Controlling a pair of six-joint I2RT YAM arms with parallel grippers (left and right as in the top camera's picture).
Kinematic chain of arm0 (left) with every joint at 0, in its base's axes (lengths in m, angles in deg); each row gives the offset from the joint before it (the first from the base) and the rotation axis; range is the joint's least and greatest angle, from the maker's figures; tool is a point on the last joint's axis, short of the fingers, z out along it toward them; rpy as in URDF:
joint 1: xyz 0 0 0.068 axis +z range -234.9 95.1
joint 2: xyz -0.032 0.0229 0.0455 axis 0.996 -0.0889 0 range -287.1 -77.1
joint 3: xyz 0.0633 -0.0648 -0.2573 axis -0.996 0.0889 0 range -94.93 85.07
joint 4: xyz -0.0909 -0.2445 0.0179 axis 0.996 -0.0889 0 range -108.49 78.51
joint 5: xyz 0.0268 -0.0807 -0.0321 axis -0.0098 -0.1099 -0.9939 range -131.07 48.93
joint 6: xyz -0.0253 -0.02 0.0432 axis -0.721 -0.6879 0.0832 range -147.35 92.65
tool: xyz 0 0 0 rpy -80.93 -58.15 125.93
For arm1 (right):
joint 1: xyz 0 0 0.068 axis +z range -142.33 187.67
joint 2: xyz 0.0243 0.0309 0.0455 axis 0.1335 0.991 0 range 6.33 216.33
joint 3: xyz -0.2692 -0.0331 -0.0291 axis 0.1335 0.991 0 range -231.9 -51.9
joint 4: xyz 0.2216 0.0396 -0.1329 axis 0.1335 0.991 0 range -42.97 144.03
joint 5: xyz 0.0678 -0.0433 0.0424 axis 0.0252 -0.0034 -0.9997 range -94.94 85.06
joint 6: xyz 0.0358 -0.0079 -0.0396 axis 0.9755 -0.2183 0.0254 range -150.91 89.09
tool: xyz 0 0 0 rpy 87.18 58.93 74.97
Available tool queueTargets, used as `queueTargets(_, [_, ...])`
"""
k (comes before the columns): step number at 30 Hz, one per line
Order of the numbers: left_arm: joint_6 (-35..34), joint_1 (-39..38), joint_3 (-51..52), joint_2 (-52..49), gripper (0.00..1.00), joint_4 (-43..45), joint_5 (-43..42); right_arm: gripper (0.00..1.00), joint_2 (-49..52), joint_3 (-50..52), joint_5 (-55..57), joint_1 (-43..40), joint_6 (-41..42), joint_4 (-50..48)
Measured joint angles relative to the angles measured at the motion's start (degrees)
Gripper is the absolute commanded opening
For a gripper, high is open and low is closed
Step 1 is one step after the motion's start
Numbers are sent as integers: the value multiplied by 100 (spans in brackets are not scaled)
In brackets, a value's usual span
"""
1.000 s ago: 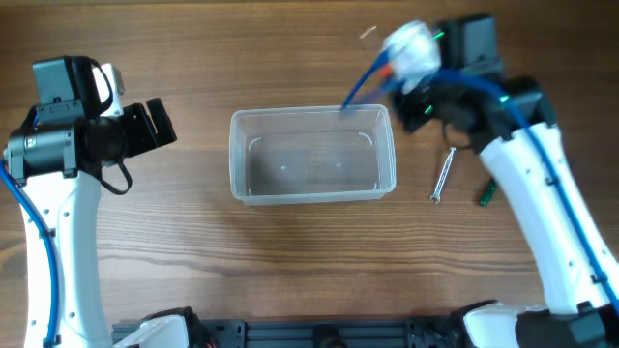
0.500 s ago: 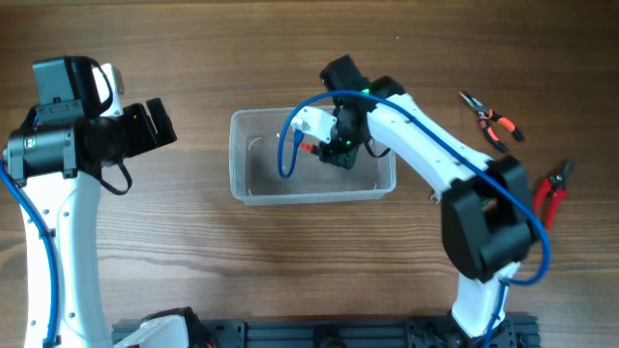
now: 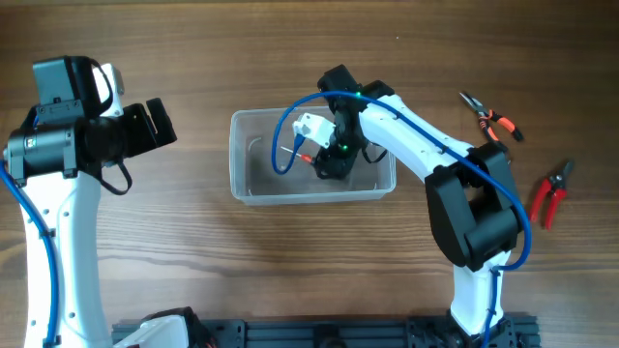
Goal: Pack container
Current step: 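Carry the red-black screwdriver into the container and release it, then grasp the silver wrench with the right gripper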
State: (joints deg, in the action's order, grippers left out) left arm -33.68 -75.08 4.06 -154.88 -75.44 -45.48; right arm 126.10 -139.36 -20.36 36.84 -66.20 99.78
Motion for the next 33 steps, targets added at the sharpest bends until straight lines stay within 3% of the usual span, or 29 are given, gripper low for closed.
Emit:
queueTargets(4, [0,0,0,0,100,0,0,73,-415,-13,50,0,748,127])
queueTargets(6, [2,0,0,0,100,2,0,100,-1202,-216,417,4,1423,142])
queueTargets(10, [2,0,0,0,100,2,2,100,-3108,-702,1779,-223,3093,50])
queueTargets(14, [2,0,0,0,100,-2,0,100,-4439,-960,2588,-1513,5211,1104])
queueTargets(17, [2,0,0,0,100,0,0,100,-4304,-734,2645,-2229,6286,1633])
queueTargets(22, [2,0,0,0,100,0,0,100,-3558,358,2378,-2693,7001,1270])
queueTargets(26, [2,0,0,0,100,0,0,100,-2863,1209,1937,-2756,7149,632])
queueTargets(33, [2,0,0,0,100,2,0,100,-1462,1464,1534,-2756,6874,72])
